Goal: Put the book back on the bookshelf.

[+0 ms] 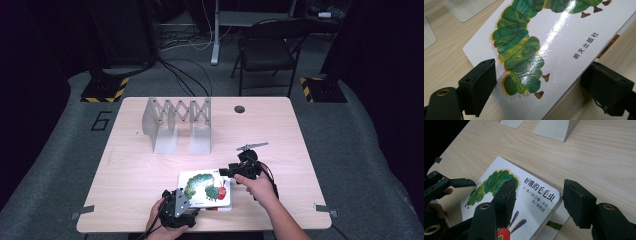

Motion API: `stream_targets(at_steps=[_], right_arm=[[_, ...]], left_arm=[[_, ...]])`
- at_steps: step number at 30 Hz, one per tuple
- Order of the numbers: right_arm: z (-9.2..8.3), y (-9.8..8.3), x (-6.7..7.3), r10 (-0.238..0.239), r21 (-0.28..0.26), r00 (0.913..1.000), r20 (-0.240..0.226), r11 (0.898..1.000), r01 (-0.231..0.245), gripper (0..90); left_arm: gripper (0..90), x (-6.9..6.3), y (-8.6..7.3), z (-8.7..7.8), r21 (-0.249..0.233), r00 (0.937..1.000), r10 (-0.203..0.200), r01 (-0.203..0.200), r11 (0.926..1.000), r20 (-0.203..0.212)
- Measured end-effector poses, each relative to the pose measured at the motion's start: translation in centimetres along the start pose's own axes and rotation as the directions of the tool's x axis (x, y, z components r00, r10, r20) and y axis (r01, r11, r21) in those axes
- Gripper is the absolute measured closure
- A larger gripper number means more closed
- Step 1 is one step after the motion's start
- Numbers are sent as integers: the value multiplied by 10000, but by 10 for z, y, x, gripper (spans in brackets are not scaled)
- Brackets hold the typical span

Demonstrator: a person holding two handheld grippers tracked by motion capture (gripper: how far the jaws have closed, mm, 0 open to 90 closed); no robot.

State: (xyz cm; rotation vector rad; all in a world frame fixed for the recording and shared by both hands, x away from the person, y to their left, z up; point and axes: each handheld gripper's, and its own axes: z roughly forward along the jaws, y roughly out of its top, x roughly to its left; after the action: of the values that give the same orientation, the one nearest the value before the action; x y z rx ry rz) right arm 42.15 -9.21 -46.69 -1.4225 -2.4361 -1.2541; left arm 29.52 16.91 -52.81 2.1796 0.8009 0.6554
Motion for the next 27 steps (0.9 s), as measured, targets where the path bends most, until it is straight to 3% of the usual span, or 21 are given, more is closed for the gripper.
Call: stream_targets(at_steps=[8, 9, 11, 16, 17, 22, 27], right_arm=[[2, 0, -4, 316, 69, 9995, -68, 9995, -315, 416], [2, 0, -5, 194, 92, 9998, -1, 9998, -194, 410], [2, 1, -6, 424, 68, 9991, -9, 9991, -424, 396], [5, 4, -12, 602, 424, 9981, 145, 9973, -608, 381], [8, 5, -14, 442, 398, 9989, 135, 9982, -447, 378], [15, 5, -19, 765, 926, 9969, 172, 9927, -778, 366], [20, 5, -20, 791, 1023, 9968, 75, 9916, -794, 366]], left_arm=[[134, -3, -2, 1, -77, 9999, 28, -29, 10000, -153], [134, -3, -2, 1, -97, 9998, 18, -20, 10000, -186], [134, -2, -2, 1, -87, 9999, 7, -8, 10000, -152], [134, -3, -2, 1, -100, 9998, -26, 24, 9999, -220], [134, -3, -2, 1, -61, 9997, 9, -10, 10000, -224], [134, -3, -2, 1, -68, 9998, -14, 13, 10000, -197], [134, -3, -1, 0, -20, 9999, -12, 12, 10000, -165]])
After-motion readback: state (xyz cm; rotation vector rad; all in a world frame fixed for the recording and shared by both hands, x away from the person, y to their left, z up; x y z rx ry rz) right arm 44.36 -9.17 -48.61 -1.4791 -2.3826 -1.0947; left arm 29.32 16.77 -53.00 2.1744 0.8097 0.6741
